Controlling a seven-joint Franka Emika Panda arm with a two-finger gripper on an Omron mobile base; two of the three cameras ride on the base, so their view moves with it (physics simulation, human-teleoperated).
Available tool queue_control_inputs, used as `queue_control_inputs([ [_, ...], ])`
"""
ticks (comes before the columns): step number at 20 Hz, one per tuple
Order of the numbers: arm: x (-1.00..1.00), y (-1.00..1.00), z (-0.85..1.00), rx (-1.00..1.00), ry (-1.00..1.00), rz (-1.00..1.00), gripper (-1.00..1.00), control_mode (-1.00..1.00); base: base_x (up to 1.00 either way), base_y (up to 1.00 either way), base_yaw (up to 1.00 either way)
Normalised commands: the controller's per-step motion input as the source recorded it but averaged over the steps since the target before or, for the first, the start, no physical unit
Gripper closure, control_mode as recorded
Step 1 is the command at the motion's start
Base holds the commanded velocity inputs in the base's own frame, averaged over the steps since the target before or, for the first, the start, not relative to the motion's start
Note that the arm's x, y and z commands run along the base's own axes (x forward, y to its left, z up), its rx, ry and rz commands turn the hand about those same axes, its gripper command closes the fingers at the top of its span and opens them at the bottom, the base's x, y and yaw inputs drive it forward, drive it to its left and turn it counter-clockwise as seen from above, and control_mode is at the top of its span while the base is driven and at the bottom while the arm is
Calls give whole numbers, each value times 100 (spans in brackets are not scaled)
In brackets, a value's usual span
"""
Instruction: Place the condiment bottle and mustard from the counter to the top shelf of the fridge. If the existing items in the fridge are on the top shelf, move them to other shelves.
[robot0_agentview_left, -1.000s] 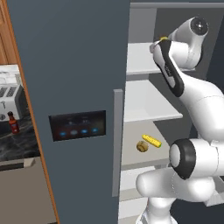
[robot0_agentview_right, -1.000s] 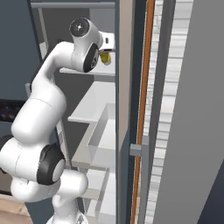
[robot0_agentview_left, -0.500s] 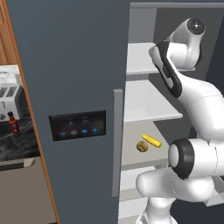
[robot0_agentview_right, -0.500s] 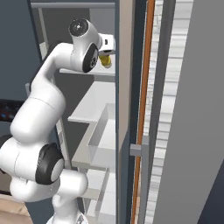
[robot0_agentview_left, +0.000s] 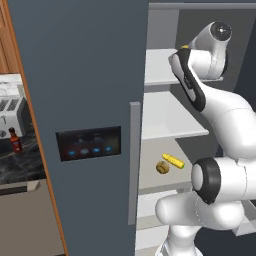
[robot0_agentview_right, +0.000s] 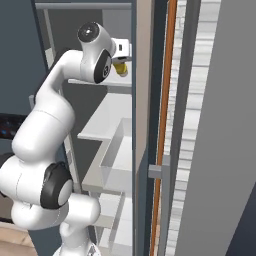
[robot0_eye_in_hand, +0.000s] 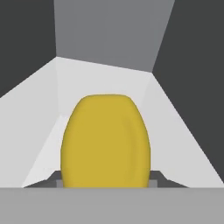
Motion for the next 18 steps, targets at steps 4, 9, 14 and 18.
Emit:
queue_control_inputs([
  [4,1,0,-1,0,0,0,-100,-100,0,0,0],
  [9,0,0,0,0,0,0,-100,-100,0,0,0],
  [14,2,0,0,0,0,0,-100,-100,0,0,0],
  [18,9,0,0,0,0,0,-100,-100,0,0,0],
])
